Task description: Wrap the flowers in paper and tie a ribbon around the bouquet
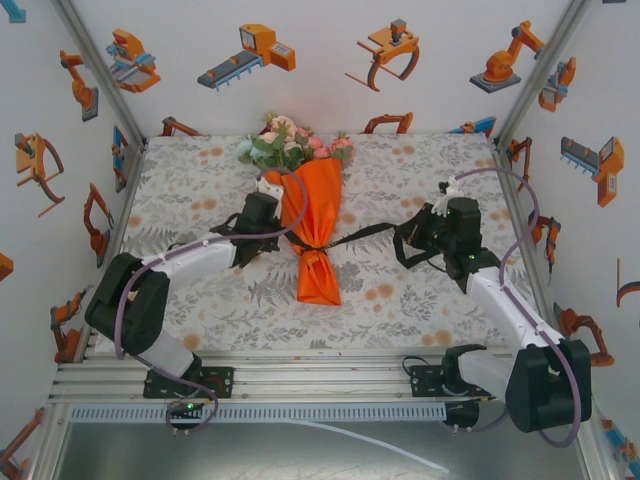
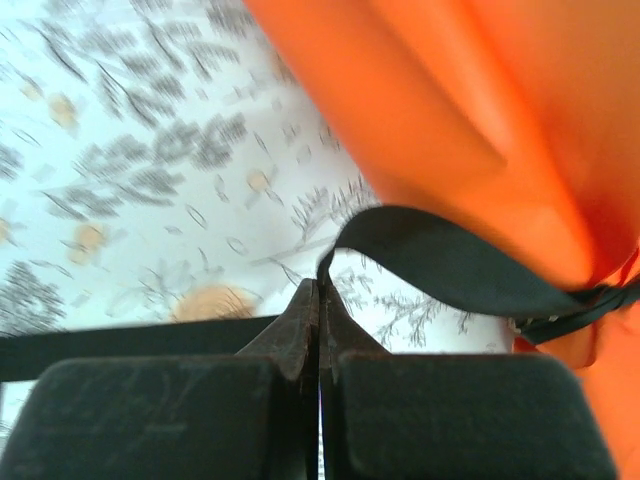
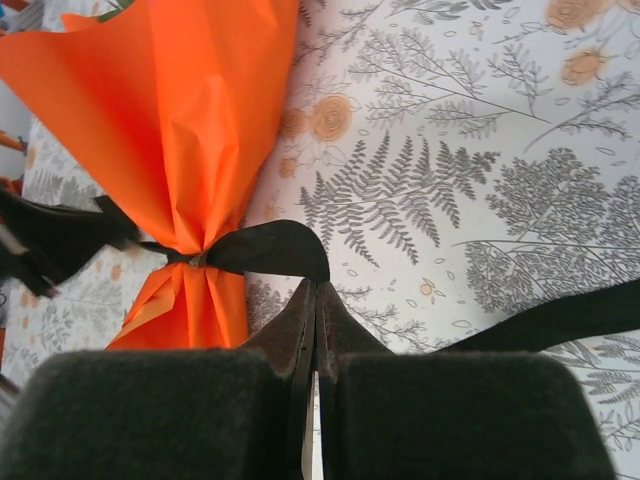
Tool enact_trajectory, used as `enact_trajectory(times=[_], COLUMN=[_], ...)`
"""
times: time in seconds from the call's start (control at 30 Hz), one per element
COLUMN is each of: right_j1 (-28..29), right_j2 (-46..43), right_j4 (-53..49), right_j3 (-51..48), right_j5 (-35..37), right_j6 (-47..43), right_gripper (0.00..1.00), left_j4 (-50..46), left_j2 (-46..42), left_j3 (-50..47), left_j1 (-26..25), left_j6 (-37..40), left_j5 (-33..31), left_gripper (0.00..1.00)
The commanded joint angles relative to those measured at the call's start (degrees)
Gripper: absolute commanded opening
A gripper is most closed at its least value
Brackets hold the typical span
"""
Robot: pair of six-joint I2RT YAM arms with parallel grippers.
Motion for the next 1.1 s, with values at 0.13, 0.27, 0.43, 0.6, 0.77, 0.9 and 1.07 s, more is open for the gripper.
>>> enact_trajectory(times=[0.13, 0.27, 0.43, 0.6, 0.77, 0.9, 1.07], right_j1=[-0.2, -0.1, 0.3, 2.5, 4.4, 6.3, 13.5], right_j2=[-0.8, 1.3, 3.6, 4.6, 9.3, 16.7, 29.4], right_j4=[-1.0, 1.6, -0.3, 0.1, 2.6, 1.5, 1.0], right_j3=[-1.6, -1.5, 0.4, 2.8, 7.8, 15.6, 27.9], right_j5=[3.4, -3.7, -8.3, -12.8, -15.5, -16.8, -15.5], right_j6=[-0.7, -0.7, -1.9, -2.3, 3.9, 7.3, 9.0], right_gripper=[0.00, 0.00, 0.00, 0.00, 0.00, 0.00, 0.00], left_j4=[0.2, 6.8, 12.8, 15.2, 14.7, 17.9, 21.1], left_j2=[-5.6, -5.8, -6.2, -7.0, -5.6, -5.6, -6.4], left_j3=[5.2, 4.1, 2.5, 1.6, 0.9, -0.6, -2.8], left_j1=[2.5, 2.9, 2.6, 0.9, -1.3, -2.8, -4.0], left_j6=[6.9, 6.0, 1.1, 1.5, 3.9, 2.8, 1.1], left_j5=[8.2, 23.6, 28.9, 33.6, 33.7, 35.0, 36.3], left_gripper=[0.00, 0.00, 0.01, 0.06, 0.06, 0.06, 0.06])
